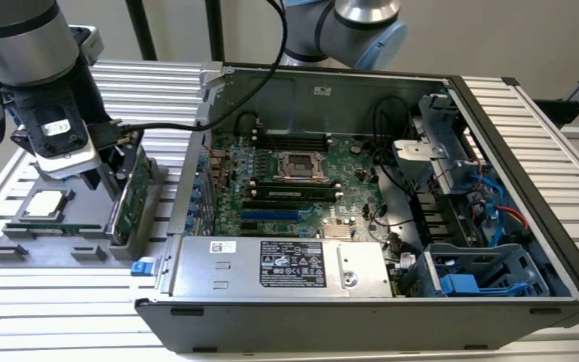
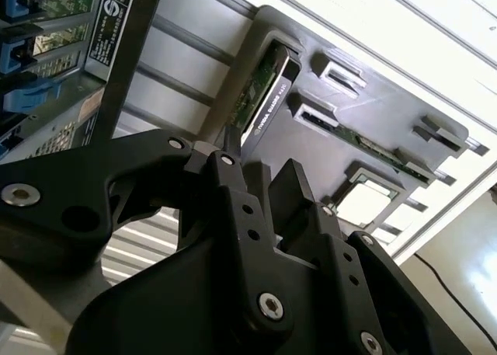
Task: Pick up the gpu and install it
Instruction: 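Pick up the gpu and move the gpu toward the slot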
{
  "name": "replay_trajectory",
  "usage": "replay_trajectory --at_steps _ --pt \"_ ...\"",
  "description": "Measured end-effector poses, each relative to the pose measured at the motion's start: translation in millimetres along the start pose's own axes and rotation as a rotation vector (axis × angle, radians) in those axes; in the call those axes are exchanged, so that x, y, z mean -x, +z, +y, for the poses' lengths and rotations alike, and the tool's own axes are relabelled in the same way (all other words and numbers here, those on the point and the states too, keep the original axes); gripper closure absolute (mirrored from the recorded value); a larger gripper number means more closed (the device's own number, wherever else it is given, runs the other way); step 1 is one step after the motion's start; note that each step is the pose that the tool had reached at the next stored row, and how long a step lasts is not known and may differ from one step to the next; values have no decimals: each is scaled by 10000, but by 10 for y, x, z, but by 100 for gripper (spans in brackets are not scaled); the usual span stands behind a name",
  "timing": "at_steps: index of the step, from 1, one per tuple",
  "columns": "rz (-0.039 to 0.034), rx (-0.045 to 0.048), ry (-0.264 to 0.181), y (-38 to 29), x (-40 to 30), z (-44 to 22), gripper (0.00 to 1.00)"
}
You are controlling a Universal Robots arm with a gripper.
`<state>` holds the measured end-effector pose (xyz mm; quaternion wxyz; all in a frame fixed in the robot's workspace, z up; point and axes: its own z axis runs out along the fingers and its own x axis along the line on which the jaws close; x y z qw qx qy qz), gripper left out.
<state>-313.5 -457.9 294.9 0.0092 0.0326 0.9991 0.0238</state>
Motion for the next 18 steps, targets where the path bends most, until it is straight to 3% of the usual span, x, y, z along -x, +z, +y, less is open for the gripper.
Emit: replay_trajectory --at_steps 18 --pt "-17 6 -11 178 -27 7 0"
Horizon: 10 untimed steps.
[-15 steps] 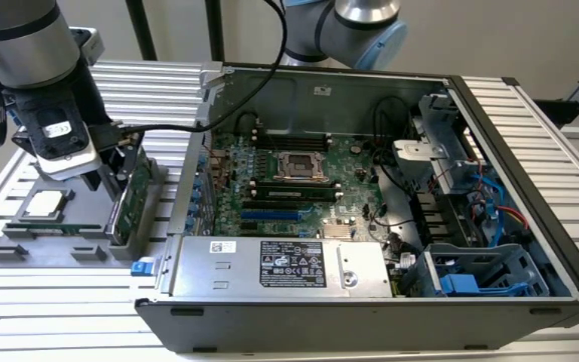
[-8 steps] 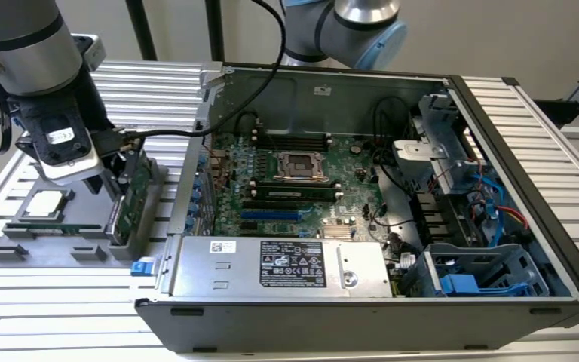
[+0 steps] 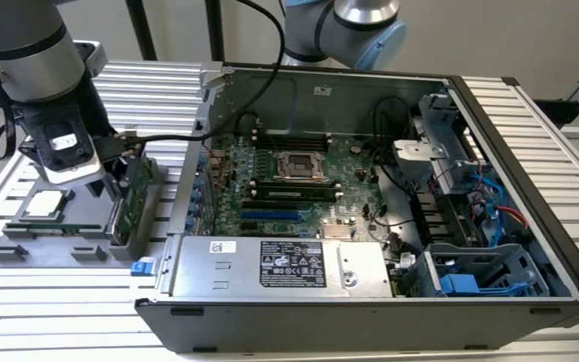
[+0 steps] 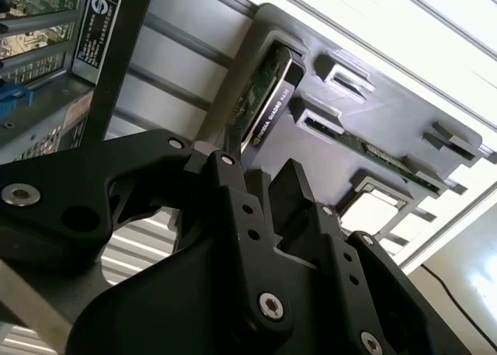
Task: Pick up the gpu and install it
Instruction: 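Pick up the gpu and move the gpu toward the slot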
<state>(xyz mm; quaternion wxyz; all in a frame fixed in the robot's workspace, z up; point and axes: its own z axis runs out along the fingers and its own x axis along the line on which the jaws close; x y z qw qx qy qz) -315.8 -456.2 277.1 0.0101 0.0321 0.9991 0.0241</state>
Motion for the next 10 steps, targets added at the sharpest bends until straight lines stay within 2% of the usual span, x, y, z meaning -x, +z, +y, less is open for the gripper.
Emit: replay_trajectory --at_steps 10 --pt "-1 1 0 95 -12 3 0"
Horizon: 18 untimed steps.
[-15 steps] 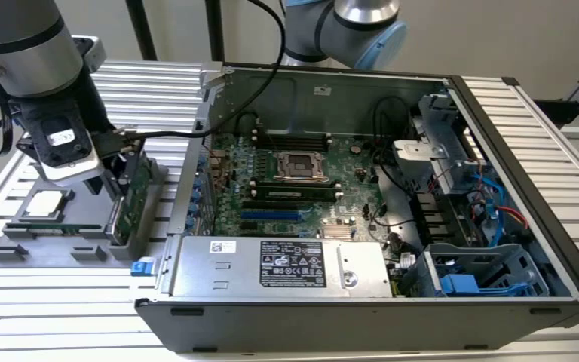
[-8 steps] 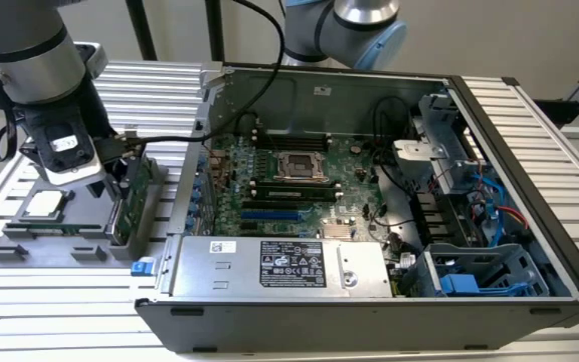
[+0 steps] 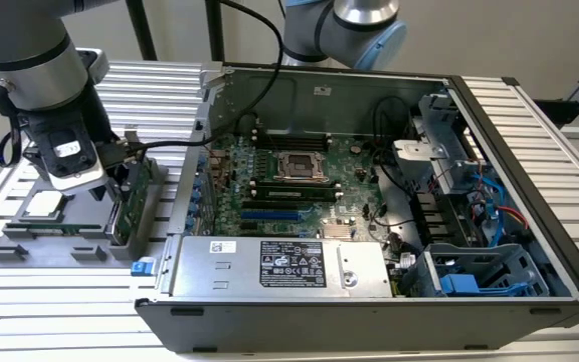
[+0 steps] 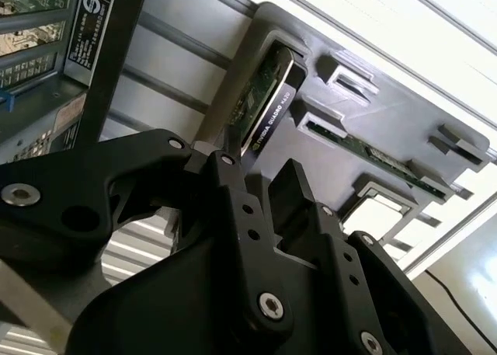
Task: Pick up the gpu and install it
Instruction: 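Pick up the gpu and move the gpu toward the slot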
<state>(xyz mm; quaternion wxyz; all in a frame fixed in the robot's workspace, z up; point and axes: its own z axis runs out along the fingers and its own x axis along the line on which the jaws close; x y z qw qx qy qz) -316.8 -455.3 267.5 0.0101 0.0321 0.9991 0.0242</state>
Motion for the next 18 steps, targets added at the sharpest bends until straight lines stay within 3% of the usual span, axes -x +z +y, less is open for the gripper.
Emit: replay_trajectory --at_steps 18 --pt "0 -1 0 167 -8 62 0"
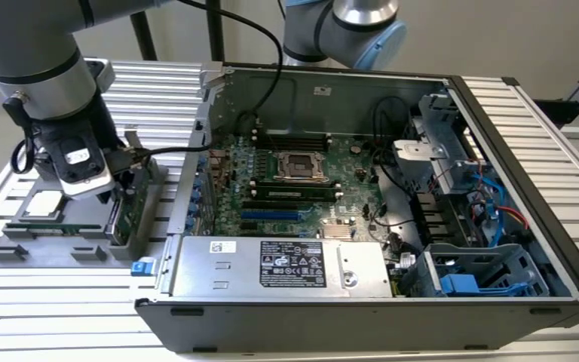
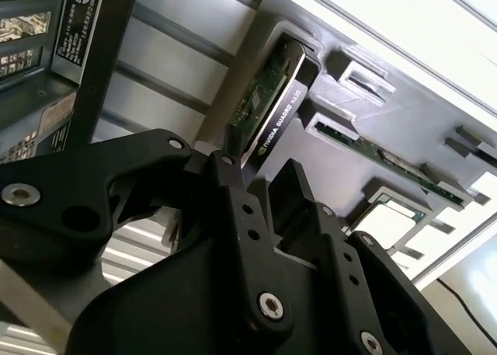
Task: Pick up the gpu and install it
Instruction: 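Pick up the gpu and move the gpu toward the slot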
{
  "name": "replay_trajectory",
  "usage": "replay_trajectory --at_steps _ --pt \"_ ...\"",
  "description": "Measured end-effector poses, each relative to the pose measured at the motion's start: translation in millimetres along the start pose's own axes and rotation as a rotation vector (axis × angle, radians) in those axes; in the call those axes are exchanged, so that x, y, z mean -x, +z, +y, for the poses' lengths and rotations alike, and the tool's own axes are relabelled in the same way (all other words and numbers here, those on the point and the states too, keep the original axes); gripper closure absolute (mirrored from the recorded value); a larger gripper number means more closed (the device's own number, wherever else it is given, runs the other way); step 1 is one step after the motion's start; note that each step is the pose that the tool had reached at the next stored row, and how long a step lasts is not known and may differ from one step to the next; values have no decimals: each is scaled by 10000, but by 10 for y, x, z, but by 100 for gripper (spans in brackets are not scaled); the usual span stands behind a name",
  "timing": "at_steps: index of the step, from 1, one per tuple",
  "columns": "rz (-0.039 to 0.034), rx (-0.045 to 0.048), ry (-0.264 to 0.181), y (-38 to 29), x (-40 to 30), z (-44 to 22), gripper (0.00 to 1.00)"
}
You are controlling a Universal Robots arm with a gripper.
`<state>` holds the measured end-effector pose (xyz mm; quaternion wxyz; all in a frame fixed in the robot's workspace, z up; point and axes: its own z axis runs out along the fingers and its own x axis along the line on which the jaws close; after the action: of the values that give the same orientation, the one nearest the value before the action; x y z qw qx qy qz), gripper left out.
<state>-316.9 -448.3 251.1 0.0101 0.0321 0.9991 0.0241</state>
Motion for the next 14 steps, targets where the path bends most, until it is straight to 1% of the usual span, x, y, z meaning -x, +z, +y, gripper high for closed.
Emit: replay_trajectory --at_steps 14 --pt "0 0 0 118 6 32 0"
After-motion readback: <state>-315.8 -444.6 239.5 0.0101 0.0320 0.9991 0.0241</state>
